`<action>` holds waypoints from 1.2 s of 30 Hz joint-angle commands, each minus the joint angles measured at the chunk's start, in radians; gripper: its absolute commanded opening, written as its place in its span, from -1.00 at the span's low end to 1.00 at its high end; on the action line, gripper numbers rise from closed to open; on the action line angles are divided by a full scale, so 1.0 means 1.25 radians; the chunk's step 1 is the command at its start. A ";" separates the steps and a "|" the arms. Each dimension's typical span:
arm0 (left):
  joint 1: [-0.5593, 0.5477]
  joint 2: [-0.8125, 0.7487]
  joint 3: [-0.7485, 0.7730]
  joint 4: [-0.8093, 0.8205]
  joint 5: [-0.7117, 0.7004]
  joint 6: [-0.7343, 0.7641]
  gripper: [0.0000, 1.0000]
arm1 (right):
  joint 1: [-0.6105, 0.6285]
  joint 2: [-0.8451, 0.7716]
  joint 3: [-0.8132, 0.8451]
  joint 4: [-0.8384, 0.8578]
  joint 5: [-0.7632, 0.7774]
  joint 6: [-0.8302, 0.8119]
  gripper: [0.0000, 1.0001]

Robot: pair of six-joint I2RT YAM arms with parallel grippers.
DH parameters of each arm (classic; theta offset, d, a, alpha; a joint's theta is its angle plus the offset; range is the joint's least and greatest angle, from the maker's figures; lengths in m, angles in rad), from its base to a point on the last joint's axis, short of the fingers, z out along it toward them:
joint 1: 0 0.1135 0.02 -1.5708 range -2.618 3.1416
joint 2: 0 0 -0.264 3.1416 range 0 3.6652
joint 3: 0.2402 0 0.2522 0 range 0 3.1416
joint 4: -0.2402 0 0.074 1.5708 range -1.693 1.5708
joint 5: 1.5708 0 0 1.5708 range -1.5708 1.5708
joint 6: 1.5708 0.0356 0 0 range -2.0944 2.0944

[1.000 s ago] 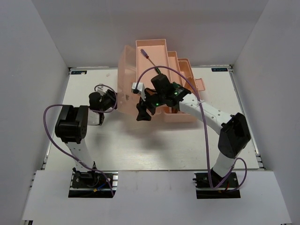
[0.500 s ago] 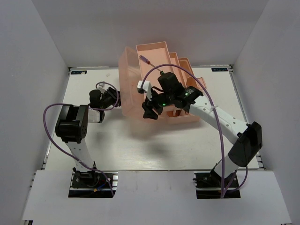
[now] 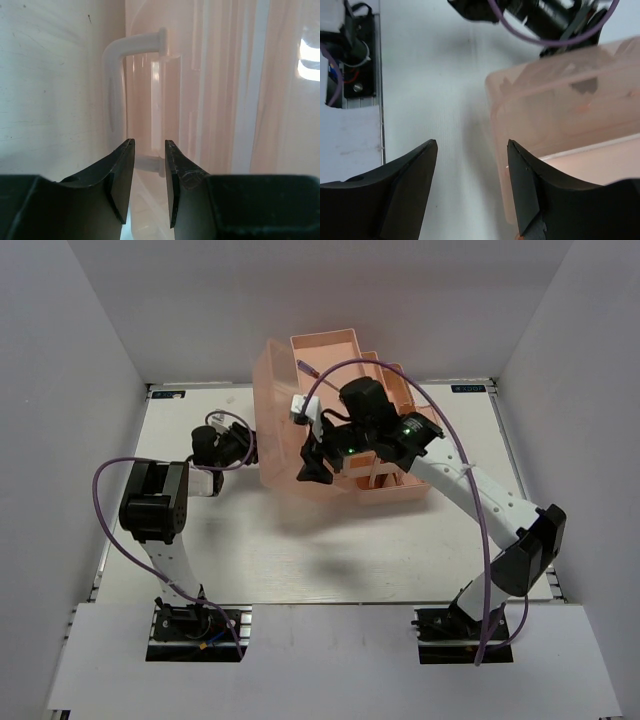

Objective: Sort the tools into containers

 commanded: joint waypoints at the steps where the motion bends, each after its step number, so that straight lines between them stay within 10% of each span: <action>1: -0.004 -0.009 0.038 0.007 0.011 0.008 -0.16 | -0.004 0.002 0.118 -0.017 -0.066 -0.018 0.28; 6: -0.004 -0.009 0.054 -0.008 0.011 0.008 -0.16 | -0.003 0.000 0.166 0.000 0.076 -0.024 0.16; 13: -0.004 -0.009 0.143 -0.094 0.034 0.043 -0.16 | -0.110 -0.060 0.007 0.255 0.737 0.004 -1.00; 26: -0.027 0.037 0.401 -0.276 0.092 0.138 -0.14 | -0.568 -0.048 -0.209 0.170 0.551 0.117 -1.00; 36: -0.110 0.199 0.701 -0.397 0.201 0.138 -0.07 | -0.640 0.106 -0.234 0.089 0.239 0.204 -1.00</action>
